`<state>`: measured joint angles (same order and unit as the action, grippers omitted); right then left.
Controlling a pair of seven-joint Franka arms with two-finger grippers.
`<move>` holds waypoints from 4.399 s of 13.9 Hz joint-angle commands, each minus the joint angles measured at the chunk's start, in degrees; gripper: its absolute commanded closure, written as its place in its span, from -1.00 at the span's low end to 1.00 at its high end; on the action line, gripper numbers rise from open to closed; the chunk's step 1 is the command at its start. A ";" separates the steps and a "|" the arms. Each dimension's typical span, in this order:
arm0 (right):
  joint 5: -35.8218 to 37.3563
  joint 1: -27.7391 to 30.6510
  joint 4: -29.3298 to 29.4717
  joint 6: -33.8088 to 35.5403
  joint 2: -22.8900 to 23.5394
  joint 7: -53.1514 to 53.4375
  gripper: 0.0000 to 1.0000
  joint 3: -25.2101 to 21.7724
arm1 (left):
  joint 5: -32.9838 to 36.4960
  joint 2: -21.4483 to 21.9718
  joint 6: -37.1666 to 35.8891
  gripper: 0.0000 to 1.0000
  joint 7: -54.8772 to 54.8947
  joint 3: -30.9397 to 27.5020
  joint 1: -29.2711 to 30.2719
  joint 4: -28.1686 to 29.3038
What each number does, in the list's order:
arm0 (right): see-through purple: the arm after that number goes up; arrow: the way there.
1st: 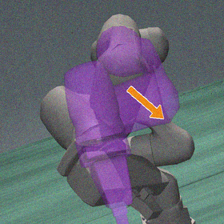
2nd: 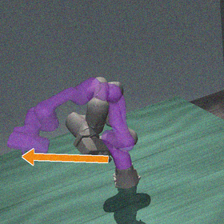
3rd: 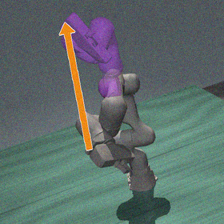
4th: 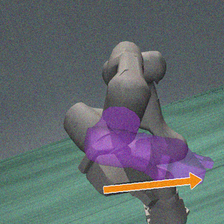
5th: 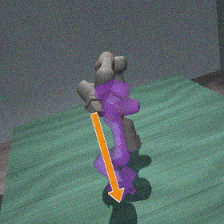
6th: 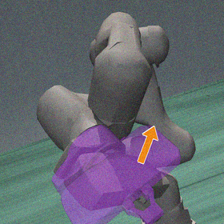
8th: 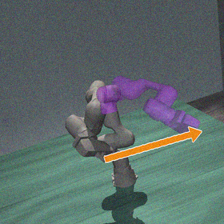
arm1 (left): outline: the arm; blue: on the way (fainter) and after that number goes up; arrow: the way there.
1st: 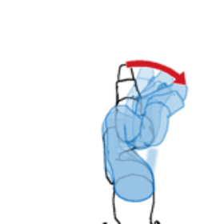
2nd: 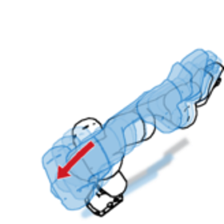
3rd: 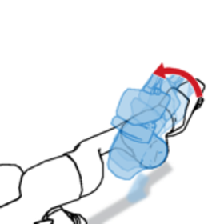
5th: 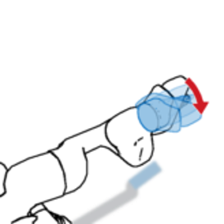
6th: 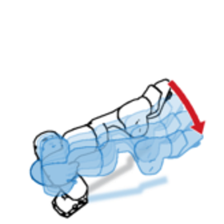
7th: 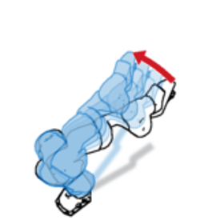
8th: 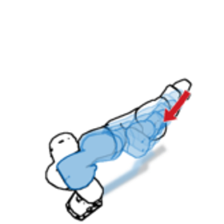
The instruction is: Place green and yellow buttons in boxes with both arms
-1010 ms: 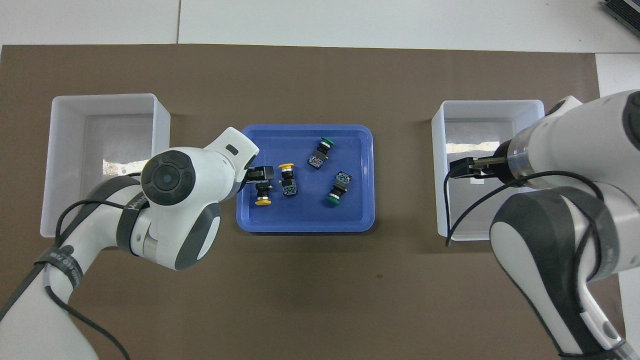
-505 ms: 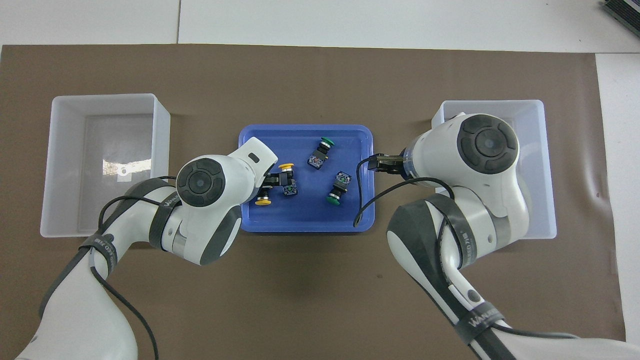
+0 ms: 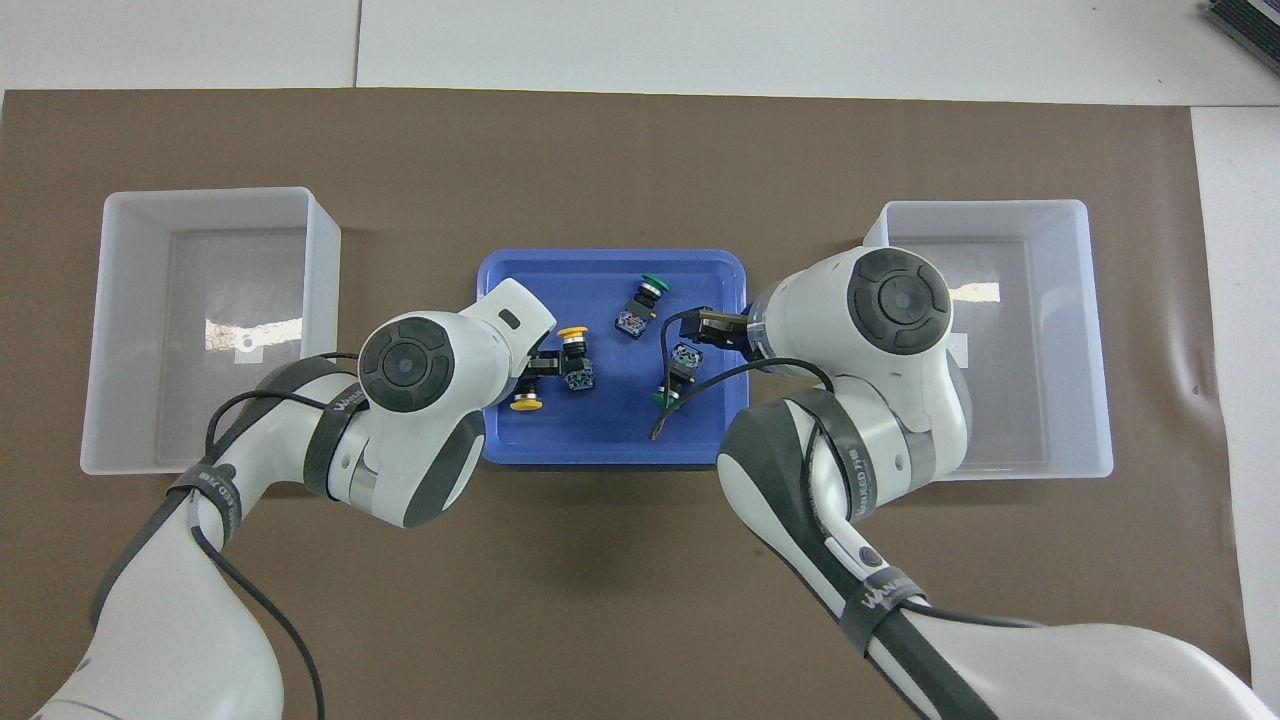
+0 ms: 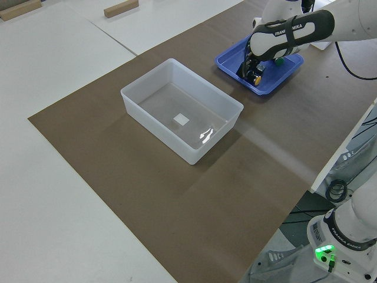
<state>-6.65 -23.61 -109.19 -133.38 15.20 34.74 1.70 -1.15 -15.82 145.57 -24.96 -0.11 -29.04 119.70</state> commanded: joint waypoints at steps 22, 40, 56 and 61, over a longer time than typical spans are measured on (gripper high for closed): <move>0.06 -5.22 -0.77 -3.23 4.86 10.52 1.00 -0.38 | 0.36 7.55 -15.11 1.00 25.22 -1.29 27.10 -3.98; 5.86 25.54 -6.01 5.34 -4.91 -40.45 1.00 -0.73 | 0.19 3.60 -35.60 -1.00 21.22 -0.68 25.53 -20.90; 5.86 27.05 -9.03 -5.50 -2.88 -45.99 -1.00 -0.20 | -3.33 4.83 -7.95 -1.00 2.02 -0.15 -0.67 -4.04; 5.16 21.78 0.20 6.71 -3.86 -37.24 -1.00 -0.11 | -3.33 -2.19 2.59 -1.00 -0.78 -0.15 -3.30 -4.12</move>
<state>-1.46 -0.12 -111.83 -130.10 11.53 -7.26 1.31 -3.70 -15.42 143.03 -23.87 0.68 -30.60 115.19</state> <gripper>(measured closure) 0.000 0.000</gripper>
